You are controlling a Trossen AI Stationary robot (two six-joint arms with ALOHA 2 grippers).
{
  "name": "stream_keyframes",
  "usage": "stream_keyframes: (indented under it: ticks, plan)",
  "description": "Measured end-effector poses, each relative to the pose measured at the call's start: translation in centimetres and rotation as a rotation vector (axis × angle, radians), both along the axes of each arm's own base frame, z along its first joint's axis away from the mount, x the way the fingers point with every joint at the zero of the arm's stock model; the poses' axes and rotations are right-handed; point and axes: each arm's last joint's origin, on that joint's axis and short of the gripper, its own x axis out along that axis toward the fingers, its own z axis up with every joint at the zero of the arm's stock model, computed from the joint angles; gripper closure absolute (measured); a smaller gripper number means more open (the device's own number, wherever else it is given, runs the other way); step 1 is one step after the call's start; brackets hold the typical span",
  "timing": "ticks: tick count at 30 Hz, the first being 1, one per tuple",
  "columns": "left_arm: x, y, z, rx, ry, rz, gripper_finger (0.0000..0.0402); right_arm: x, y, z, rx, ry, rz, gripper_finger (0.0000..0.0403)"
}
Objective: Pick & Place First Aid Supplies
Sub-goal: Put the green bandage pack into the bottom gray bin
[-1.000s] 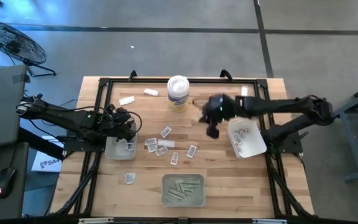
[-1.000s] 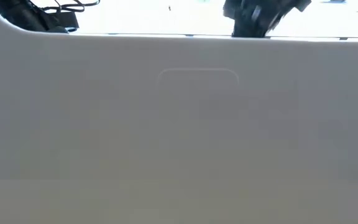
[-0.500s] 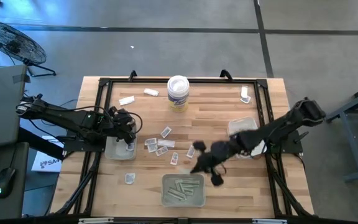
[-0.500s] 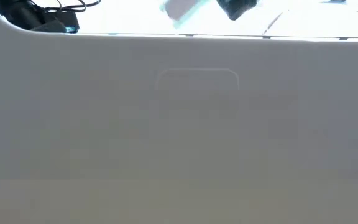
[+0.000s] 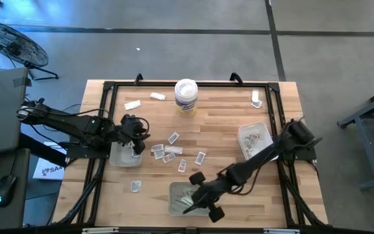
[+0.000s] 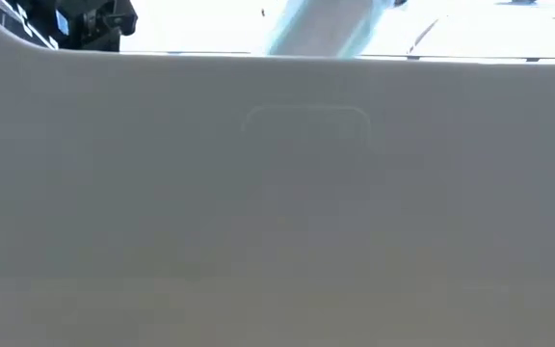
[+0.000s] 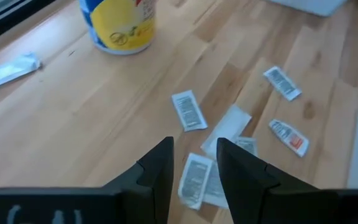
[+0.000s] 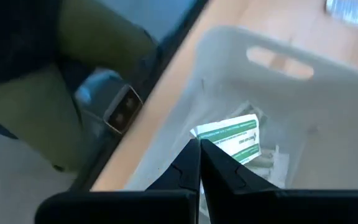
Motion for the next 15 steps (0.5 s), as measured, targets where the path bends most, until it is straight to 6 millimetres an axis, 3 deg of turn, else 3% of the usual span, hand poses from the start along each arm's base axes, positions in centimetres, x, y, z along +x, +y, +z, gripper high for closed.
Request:
stream_keyframes:
  ticks: [8,15]
  plan:
    - [0.1,-0.1,0.1,-0.012,-0.017,-0.010,0.0282,1.7,0.9,-1.9,-0.031,0.148,-0.074,0.0394]
    - [0.4,-0.2,0.3,-0.022,-0.041,-0.048,0.0282,1.8,0.3,-0.9,-0.015,0.181,-0.118,0.0334]
